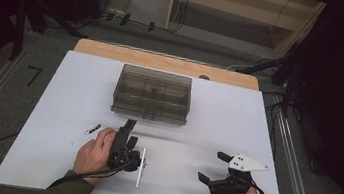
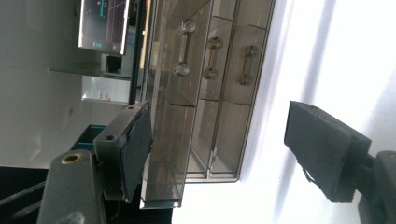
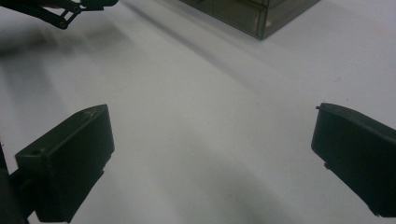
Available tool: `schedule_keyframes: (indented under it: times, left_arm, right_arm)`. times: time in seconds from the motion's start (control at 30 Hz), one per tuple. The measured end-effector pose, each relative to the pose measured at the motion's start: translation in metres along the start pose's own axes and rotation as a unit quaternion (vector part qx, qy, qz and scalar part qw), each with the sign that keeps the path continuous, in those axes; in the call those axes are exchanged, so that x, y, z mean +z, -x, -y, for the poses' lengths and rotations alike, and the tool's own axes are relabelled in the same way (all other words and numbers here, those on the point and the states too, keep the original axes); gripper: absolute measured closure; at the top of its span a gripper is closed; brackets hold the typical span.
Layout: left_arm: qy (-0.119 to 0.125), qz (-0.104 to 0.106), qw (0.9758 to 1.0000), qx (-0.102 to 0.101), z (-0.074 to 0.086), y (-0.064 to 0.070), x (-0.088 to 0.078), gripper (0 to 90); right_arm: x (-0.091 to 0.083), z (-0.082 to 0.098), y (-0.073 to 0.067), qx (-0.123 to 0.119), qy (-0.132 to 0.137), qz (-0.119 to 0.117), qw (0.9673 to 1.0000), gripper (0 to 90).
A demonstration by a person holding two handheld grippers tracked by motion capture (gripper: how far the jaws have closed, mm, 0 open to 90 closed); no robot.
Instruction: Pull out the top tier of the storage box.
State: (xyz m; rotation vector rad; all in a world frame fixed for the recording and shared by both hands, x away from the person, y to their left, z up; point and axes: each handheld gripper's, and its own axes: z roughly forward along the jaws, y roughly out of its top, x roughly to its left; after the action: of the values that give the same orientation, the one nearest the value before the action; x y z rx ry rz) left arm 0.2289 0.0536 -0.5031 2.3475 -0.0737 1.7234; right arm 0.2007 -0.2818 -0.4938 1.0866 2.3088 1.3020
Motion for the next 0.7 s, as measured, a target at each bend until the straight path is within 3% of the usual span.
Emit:
schedule_keyframes:
  times: [0.23,0.33,0.5,0.63,0.67,0.7]
  left_arm:
    - [0.007,0.019,0.9995,-0.024,0.0006,-0.0015,0.0008,22.1]
    - [0.018,0.039,0.9974,-0.058,0.0019,-0.0031,0.0018,21.1]
    - [0.020,0.049,0.9960,-0.072,0.0022,-0.0040,0.0019,19.9]
    - [0.029,0.063,0.9935,-0.090,0.0023,-0.0047,0.0021,18.8]
    - [0.035,0.074,0.9912,-0.104,0.0029,-0.0054,0.0028,18.4]
    - [0.035,0.074,0.9912,-0.104,0.0029,-0.0054,0.0028,18.3]
  right_arm:
    - [-0.0002,-0.0001,-0.0002,0.003,0.000,-0.001,1.0000,0.0]
    - [-0.0003,-0.0001,-0.0002,0.002,-0.001,0.000,1.0000,0.0]
    - [-0.0003,-0.0001,-0.0002,0.002,0.000,-0.001,1.0000,0.0]
    - [-0.0002,-0.0001,-0.0003,0.002,-0.001,0.000,1.0000,0.0]
    - [-0.0003,-0.0001,-0.0003,0.002,0.000,-0.001,1.0000,0.0]
    - [-0.0003,-0.0001,-0.0003,0.002,0.000,-0.001,1.0000,0.0]
